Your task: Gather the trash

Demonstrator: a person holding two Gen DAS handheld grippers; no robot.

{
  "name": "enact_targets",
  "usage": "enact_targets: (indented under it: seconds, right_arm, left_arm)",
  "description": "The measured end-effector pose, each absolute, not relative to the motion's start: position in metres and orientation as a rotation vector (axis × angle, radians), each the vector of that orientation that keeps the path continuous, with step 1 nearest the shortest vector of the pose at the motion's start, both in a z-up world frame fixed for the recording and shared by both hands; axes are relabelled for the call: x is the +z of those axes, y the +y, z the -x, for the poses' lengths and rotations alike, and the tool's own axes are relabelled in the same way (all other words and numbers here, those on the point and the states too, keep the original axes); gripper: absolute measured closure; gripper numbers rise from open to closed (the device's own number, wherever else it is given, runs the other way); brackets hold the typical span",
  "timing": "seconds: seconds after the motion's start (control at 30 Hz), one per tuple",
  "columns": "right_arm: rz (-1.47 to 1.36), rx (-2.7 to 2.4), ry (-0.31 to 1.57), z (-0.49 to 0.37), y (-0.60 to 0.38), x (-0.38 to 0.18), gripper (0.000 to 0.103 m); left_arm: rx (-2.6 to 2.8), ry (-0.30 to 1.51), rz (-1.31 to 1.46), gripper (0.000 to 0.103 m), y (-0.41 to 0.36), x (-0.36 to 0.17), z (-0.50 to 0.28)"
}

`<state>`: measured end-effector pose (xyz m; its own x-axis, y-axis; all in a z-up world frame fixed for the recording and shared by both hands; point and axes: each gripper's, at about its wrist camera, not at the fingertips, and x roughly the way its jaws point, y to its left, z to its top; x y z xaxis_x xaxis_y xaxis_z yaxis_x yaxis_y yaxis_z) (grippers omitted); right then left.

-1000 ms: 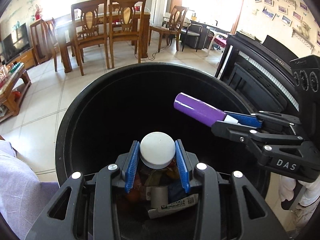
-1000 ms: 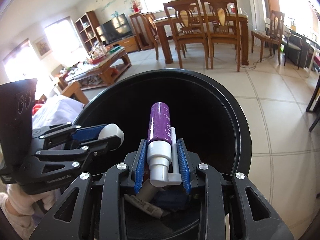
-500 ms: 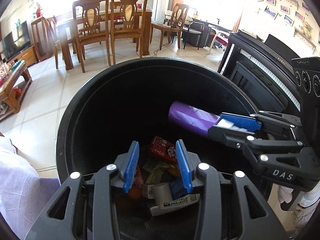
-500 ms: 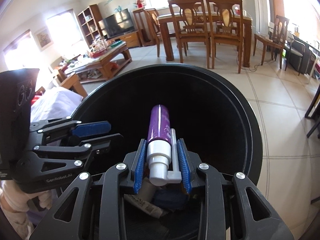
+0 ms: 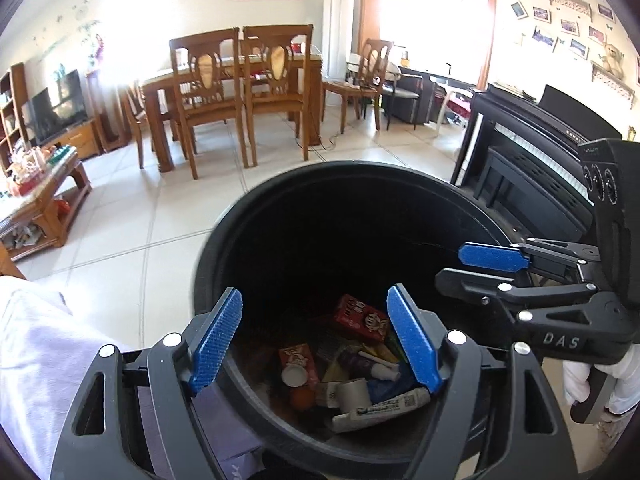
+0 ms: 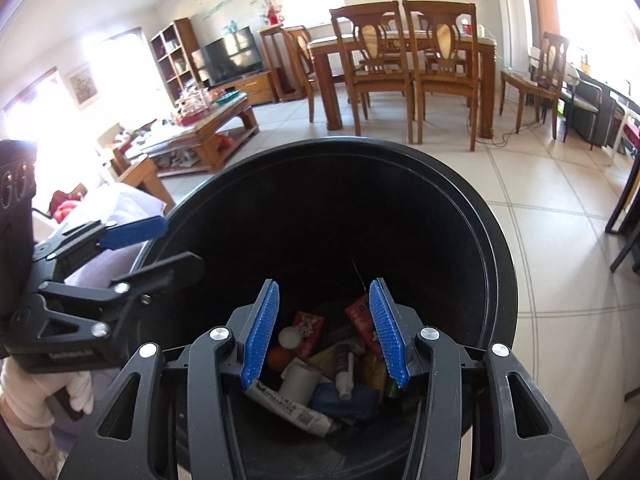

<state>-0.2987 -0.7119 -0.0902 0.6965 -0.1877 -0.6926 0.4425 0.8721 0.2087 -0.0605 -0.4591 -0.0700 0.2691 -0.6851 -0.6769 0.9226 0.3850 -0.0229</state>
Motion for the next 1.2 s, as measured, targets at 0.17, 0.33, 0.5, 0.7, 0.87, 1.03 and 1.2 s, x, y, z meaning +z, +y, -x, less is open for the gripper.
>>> enact_targets:
  seconds: [0.17, 0.33, 0.5, 0.7, 0.87, 1.03, 1.2]
  right_arm:
    - [-0.375, -0.365, 0.699, 0.293, -0.704, -0.084, 0.039]
    - [-0.368, -0.359, 0.673, 0.287, -0.691, -0.078, 0.029]
    - [-0.367, -0.346, 0.660, 0.274, -0.678, -0.070, 0.016]
    - [-0.365, -0.308, 0.660, 0.249, -0.650, -0.060, 0.009]
    - [-0.345, -0.253, 0.654, 0.228, -0.620, -0.056, 0.007]
    - [-0.319, -0.196, 0.643, 0.205, -0.584, -0.048, 0.007]
    - [-0.295, -0.135, 0.646, 0.174, -0.546, -0.043, 0.006]
  left_arm:
    - [-1.083, 0.649, -0.385, 0.019, -0.440, -0.062, 0.052]
    - [-1.025, 0.626, -0.348, 0.005, -0.414, -0.053, 0.042]
    - [-0.956, 0.632, -0.305, 0.005, -0.386, -0.046, 0.028]
    - [-0.879, 0.624, -0.255, 0.005, -0.345, -0.034, 0.013]
    - [-0.794, 0.582, -0.189, 0.005, -0.304, -0.022, -0.001]
    - [-0.718, 0.559, -0.133, 0.005, -0.259, -0.013, -0.018]
    - [-0.635, 0.540, -0.094, 0.005, -0.210, -0.009, -0.032]
